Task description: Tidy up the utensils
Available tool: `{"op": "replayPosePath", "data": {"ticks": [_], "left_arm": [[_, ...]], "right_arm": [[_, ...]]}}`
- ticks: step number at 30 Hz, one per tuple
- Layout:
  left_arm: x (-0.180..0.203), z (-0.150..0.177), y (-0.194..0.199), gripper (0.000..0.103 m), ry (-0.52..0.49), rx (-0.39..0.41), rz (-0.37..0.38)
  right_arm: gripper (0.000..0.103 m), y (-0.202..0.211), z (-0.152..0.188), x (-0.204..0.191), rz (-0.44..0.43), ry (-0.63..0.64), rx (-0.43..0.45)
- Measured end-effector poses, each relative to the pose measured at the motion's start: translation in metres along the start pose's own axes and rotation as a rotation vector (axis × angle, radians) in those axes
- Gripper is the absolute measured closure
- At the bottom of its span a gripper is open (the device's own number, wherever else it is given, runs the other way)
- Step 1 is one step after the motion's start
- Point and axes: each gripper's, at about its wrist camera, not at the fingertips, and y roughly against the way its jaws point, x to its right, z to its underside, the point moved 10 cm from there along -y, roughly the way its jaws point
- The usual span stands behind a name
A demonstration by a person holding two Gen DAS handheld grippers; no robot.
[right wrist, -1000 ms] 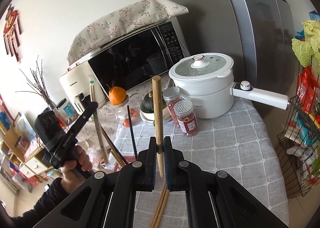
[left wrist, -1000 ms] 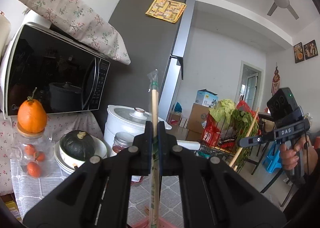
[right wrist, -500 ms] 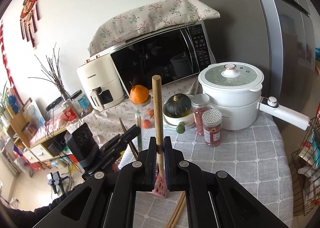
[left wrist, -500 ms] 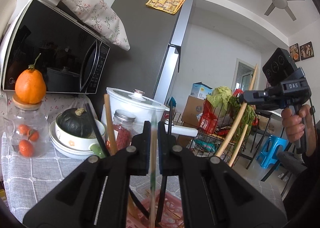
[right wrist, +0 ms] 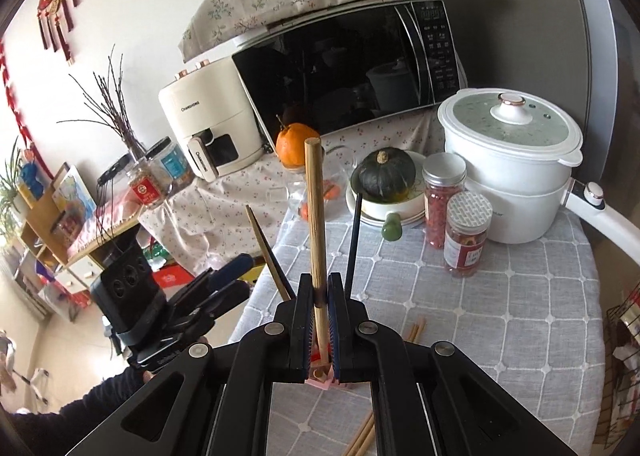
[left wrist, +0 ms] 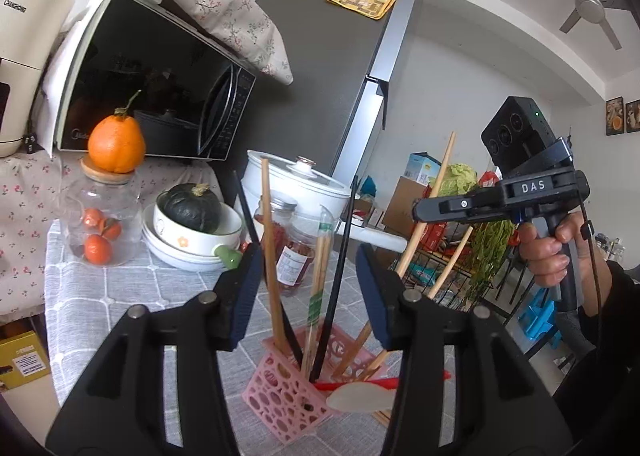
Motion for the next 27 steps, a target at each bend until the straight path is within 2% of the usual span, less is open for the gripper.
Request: {"op": "replayPosePath", "data": {"ticks": [4, 6, 8, 9, 13, 17, 21, 27], "left_arm": [[-0.002, 0.004, 0.015, 0.042, 0.015, -0.047, -0.074], [0.002, 0.006, 0.023, 0.035, 0.020, -0.074, -0.103], [0.008, 0.008, 0.032, 0.028, 0.018, -0.102, -0.135], [0.011, 0.009, 0.036, 0.022, 0.015, -0.116, -0.155], [0.025, 0.013, 0.052, 0.014, 0.014, -0.179, -0.227], [0.040, 0.020, 0.061, 0.003, 0.009, -0.252, -0.304], [0.059, 0.030, 0.063, 0.001, -0.009, -0.327, -0.365], [0.084, 0.059, 0.056, 0.001, 0.023, -0.459, -0.431]], "right_arm": [[0.094, -0.011, 0.002, -0.002, -0.024, -0.021, -0.015], [0.086, -0.004, -0.002, 0.000, -0.035, -0.057, 0.002], [0.067, 0.011, -0.005, 0.004, -0.039, -0.086, 0.030], [0.064, 0.020, -0.005, 0.008, -0.034, -0.098, 0.046], [0.052, 0.056, 0.003, 0.025, -0.015, -0.151, 0.086], [0.042, 0.085, 0.019, 0.046, 0.045, -0.190, 0.118], [0.035, 0.099, 0.041, 0.062, 0.110, -0.207, 0.110], [0.026, 0.110, 0.077, 0.075, 0.152, -0.223, 0.072]]}}
